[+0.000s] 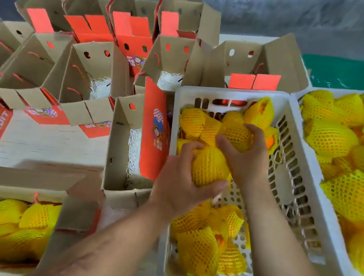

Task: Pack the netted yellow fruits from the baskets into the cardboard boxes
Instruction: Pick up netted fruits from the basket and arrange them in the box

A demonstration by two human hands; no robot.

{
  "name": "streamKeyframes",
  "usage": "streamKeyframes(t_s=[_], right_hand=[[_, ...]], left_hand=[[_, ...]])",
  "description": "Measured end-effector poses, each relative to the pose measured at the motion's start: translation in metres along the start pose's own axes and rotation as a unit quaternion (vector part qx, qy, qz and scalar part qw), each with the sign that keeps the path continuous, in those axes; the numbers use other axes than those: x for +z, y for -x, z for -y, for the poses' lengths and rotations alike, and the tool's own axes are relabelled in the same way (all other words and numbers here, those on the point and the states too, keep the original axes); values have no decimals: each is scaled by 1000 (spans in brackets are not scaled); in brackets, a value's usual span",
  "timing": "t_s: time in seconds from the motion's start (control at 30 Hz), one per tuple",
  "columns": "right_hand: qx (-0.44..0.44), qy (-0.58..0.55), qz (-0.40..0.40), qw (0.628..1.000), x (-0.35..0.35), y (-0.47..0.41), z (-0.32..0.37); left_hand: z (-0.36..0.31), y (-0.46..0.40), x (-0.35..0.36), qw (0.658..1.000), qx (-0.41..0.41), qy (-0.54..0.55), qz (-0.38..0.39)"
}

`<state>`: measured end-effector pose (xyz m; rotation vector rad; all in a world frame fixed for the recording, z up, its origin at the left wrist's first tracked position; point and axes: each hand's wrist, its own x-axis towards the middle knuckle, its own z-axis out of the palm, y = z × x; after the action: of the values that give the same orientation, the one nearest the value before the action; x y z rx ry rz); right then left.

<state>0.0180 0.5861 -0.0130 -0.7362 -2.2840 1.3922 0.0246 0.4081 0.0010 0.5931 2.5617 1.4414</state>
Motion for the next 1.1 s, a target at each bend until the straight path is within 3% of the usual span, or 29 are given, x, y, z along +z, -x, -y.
streamKeyframes(t_s=[0.07,0.17,0.33,0.53,0.6,0.63,0.7,0.83,0.97,1.03,1.1], right_hand=[[12,-46,-46,998,-11,42,9],[-60,-83,-98,990,-10,104,35],[-145,-89,-99,980,34,181,102],[-124,-147,-1,981,149,266,173],[-105,-165,47,979,189,287,183],[-91,-161,68,980,206,295,186],[-48,-140,103,984,232,308,185],[-21,-30,197,980,252,310,173],[-27,152,329,932,254,298,168],[-24,179,354,918,259,295,167],[-4,157,359,920,269,296,167]], left_hand=[[-6,12,-8,993,-7,119,1],[-6,41,-32,951,-15,305,47],[14,99,-117,912,-42,395,98],[84,143,-277,932,-39,322,160],[121,155,-320,963,-25,254,83],[144,159,-338,973,-44,224,29],[186,164,-369,978,-104,178,-6],[235,175,-388,987,-114,107,31],[252,177,-382,986,-154,18,55],[258,174,-380,980,-186,32,69],[258,174,-377,980,-179,-31,84]])
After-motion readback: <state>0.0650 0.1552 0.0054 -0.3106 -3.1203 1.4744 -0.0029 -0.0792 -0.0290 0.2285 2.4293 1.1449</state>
